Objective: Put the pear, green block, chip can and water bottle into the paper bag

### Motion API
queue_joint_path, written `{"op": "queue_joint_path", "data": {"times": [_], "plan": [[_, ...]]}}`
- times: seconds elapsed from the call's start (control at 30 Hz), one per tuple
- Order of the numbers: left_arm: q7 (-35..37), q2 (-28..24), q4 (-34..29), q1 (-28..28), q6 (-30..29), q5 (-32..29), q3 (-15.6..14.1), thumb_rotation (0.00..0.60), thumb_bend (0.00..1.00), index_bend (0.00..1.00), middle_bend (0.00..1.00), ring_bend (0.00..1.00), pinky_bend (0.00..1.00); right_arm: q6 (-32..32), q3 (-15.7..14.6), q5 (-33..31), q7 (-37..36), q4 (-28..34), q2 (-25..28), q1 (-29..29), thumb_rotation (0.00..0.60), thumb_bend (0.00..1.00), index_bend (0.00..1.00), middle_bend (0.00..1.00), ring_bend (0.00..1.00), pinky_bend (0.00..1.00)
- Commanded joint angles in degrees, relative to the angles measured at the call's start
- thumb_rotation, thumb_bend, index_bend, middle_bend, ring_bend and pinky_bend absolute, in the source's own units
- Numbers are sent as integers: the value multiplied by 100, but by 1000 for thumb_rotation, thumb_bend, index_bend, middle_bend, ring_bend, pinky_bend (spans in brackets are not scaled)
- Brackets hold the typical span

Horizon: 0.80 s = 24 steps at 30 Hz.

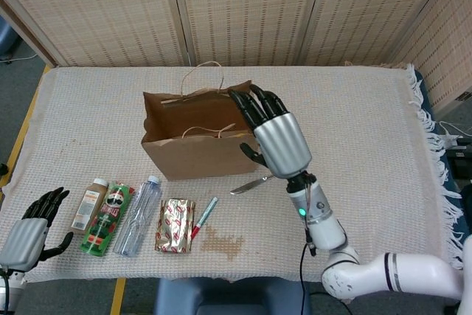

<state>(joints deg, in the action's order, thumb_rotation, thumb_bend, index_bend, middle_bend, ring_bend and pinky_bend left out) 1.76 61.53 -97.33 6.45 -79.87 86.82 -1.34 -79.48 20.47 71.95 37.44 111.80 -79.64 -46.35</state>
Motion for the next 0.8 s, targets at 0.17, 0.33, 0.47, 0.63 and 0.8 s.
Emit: {"op": "queue_joint_path", "data": {"times": [0.17, 0.33, 0.47, 0.63, 0.8], "plan": [[-164, 20, -69, 0, 19, 35, -32, 600, 368, 0, 0, 0, 111, -1686, -2136, 2264, -1626, 569, 1883, 2491, 600, 85, 0, 151, 80, 200], [-314, 45, -68, 2, 23, 84, -60, 600, 369, 0, 0, 0, 111, -2334, -2651, 2503, -2772, -464, 1736, 3366, 600, 86, 0, 151, 80, 200], [-382, 49, -43, 22, 81, 113, -92, 600, 370, 0, 0, 0, 111, -2624, -2661, 2476, -3546, -1427, 1322, 3744, 600, 85, 0, 151, 80, 200], [-421, 15, 73, 131, 264, 260, -167, 600, 367, 0, 0, 0, 113, -2622, -2536, 2505, -4068, -1876, 1210, 3856, 600, 86, 0, 151, 80, 200], [-461, -173, 512, 523, 496, 862, -194, 600, 368, 0, 0, 0, 125, -2590, -2475, 2727, -4183, -2051, 1122, 3904, 600, 86, 0, 151, 80, 200]]}}
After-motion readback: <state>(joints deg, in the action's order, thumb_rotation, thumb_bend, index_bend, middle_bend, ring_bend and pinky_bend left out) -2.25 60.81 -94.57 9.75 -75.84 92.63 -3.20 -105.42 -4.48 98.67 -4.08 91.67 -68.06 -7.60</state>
